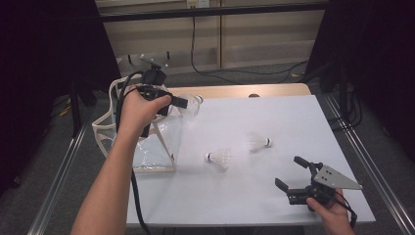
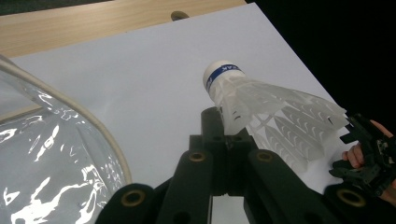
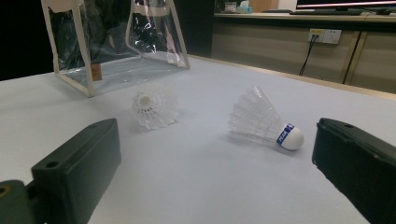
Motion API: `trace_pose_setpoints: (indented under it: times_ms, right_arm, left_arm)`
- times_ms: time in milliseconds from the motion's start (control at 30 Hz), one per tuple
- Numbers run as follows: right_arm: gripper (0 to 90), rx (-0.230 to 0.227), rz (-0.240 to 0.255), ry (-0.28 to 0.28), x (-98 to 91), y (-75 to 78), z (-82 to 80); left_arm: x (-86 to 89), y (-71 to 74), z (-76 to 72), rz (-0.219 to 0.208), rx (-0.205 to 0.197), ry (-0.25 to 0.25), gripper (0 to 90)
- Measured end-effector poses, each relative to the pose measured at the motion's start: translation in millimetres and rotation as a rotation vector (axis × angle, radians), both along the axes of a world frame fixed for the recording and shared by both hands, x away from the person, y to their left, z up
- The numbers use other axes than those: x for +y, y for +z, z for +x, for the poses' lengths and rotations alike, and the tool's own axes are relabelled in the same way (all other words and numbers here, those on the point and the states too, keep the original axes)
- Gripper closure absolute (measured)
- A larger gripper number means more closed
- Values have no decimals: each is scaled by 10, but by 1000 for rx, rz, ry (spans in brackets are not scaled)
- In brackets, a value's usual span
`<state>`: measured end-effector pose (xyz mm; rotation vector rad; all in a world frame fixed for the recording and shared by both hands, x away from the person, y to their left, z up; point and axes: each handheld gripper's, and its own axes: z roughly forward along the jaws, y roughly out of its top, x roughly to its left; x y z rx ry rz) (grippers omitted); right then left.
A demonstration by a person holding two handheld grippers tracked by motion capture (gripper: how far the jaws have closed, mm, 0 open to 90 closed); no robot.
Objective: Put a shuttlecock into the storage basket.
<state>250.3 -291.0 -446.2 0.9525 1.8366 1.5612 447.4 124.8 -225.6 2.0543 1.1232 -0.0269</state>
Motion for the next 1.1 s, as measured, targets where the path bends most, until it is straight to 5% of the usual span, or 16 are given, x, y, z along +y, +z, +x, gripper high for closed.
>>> trace_pose_setpoints:
  times_ms: [1100]
  right_arm:
    - [8,-1,1,-3,0,1,0]
  left_arm:
    - [139,104,76,2,3,45,900]
